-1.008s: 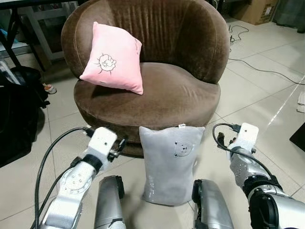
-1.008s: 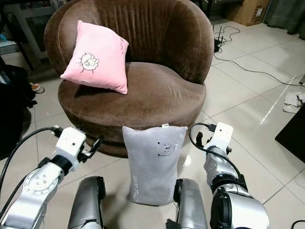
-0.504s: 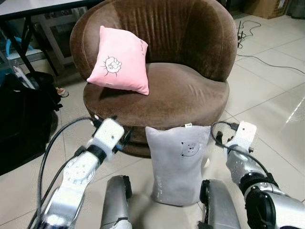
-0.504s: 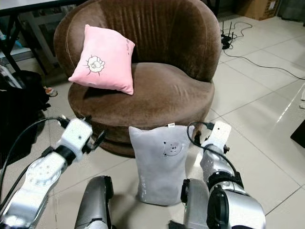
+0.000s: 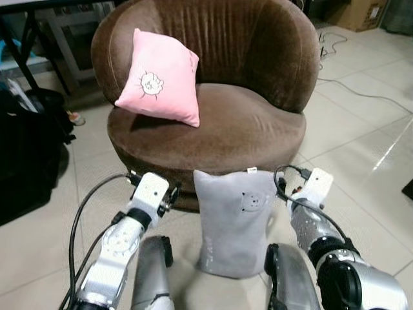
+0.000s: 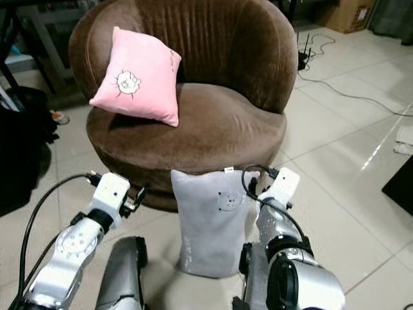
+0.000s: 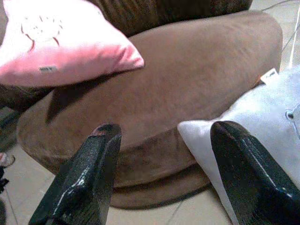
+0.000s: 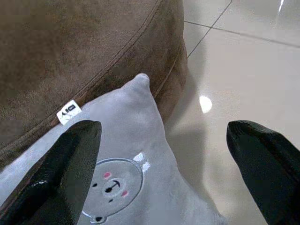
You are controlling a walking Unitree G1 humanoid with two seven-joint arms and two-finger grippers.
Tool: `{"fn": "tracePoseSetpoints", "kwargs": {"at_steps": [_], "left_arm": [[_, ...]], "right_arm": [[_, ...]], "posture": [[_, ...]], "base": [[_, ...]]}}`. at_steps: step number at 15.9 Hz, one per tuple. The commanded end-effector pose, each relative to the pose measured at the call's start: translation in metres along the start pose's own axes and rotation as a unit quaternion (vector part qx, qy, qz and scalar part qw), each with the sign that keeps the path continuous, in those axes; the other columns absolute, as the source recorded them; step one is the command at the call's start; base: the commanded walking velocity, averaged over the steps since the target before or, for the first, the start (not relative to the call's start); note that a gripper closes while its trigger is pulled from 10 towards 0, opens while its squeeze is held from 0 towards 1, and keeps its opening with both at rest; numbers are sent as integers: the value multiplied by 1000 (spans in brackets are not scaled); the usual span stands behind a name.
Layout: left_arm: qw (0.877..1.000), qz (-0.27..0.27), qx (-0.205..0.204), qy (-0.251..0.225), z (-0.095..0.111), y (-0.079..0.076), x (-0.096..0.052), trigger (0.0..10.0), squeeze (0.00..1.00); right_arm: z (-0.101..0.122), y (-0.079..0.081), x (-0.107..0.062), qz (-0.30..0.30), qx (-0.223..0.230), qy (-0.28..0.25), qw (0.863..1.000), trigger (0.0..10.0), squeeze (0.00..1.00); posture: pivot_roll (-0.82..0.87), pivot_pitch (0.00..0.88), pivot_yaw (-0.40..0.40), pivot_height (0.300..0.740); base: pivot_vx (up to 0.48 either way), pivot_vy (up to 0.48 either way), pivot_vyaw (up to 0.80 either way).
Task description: Move the pillow to the sofa from floor
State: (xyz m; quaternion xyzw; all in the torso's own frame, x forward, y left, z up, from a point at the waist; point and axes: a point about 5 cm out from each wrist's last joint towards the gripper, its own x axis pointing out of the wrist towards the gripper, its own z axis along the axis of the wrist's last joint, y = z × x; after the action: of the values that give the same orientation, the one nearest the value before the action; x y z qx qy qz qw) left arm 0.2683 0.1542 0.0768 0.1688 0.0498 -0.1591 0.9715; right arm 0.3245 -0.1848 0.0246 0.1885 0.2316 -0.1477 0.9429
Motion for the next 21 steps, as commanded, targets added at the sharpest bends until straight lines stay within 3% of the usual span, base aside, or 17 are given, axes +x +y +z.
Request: {"fn": "tracePoseSetpoints", "kwargs": {"at_steps": [1, 5, 7, 9, 10, 12, 14, 19, 20, 21], "left_arm": [[1000, 15, 1, -12, 3, 4, 0, 10000, 0], [1000, 23, 7, -12, 2, 13, 0, 10000, 0], [999, 8, 34, -25, 9, 23, -4, 10000, 0], [996, -42, 79, -21, 9, 25, -16, 10000, 0], [995, -43, 83, -19, 9, 31, -21, 10000, 0], [997, -23, 62, -26, 13, 40, -31, 10000, 0], [998, -17, 36, -45, 23, 37, -42, 10000, 0], [998, -12, 49, -23, 28, 28, -54, 10000, 0], [998, -11, 54, -19, 30, 31, -59, 10000, 0], [998, -12, 61, -16, 34, 37, -63, 10000, 0]], "right_arm": [[-4, -1, -1, 3, -8, 2, 1000, 10000, 0], [5, -5, 1, 1, 6, -4, 1000, 10000, 0], [15, -12, 3, -31, 48, -1, 998, 10000, 0], [14, -14, 3, -43, 58, 2, 997, 10000, 0], [13, -15, 3, -45, 58, 4, 997, 10000, 0], [8, -16, 2, -45, 44, 10, 998, 10000, 0], [9, -10, 2, -23, 2, 5, 1000, 10000, 0], [5, -8, 2, -18, 5, 13, 1000, 10000, 0], [5, -9, 2, -18, 13, 14, 1000, 10000, 1000], [7, -10, 3, -17, 18, 15, 1000, 10000, 1000]], "posture": [[194, 0, -7, 494], [203, 0, -28, 494], [220, 0, -23, 494], [313, 0, -45, 494], [345, 0, -55, 494], [424, 0, -106, 494], [440, 0, -141, 494], [444, 0, -110, 494], [449, 0, -99, 494], [472, 0, -91, 494]], "base": [[0, 0, 0], [0, 0, 0], [0, 0, 0], [0, 0, 0], [0, 0, 0], [0, 0, 0], [0, 0, 0], [0, 0, 0], [0, 0, 0], [0, 0, 0]]}}
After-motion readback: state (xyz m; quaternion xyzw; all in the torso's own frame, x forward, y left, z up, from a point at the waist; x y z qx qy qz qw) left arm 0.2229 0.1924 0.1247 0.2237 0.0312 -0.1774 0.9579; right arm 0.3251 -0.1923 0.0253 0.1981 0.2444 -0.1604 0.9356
